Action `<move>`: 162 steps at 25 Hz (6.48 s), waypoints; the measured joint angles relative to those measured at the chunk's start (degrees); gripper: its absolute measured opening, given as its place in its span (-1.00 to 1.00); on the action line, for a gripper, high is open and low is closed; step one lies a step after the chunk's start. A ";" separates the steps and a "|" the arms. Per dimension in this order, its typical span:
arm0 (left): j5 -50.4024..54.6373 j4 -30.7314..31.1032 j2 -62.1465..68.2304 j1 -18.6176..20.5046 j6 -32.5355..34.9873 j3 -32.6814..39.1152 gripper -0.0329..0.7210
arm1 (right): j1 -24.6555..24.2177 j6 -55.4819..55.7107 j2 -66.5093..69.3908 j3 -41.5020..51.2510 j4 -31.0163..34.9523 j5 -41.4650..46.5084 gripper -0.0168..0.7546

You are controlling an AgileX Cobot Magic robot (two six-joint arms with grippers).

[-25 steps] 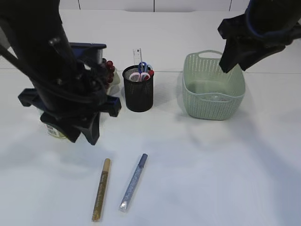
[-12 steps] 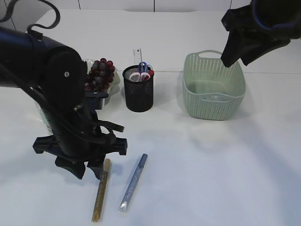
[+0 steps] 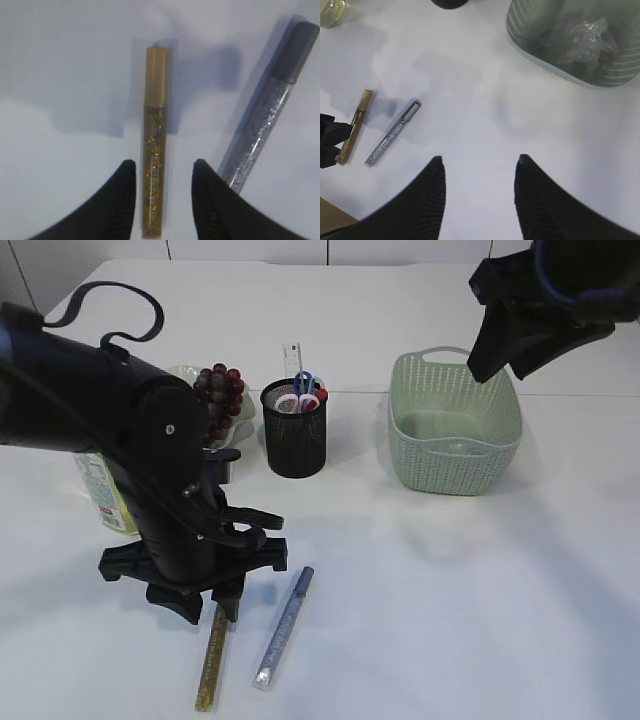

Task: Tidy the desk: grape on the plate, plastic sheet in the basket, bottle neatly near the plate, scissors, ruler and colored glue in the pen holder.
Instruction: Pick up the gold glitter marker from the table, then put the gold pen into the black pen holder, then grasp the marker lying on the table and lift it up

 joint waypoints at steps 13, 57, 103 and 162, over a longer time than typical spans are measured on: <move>-2.33 0.67 3.71 0.00 -0.62 0.00 -0.17 | 0.00 0.00 0.00 0.00 0.89 0.00 -0.01; 1.68 3.50 6.69 -1.42 13.26 0.00 -0.71 | 0.00 0.00 0.00 0.00 0.98 0.08 -0.01; -82.07 17.32 0.98 14.85 19.21 -1.63 -0.71 | 0.00 -0.69 0.00 0.00 0.98 0.08 -0.01; 11.03 0.67 -10.92 -1.14 23.80 -11.84 -0.34 | -6.15 11.37 0.00 0.00 -6.27 0.13 -0.01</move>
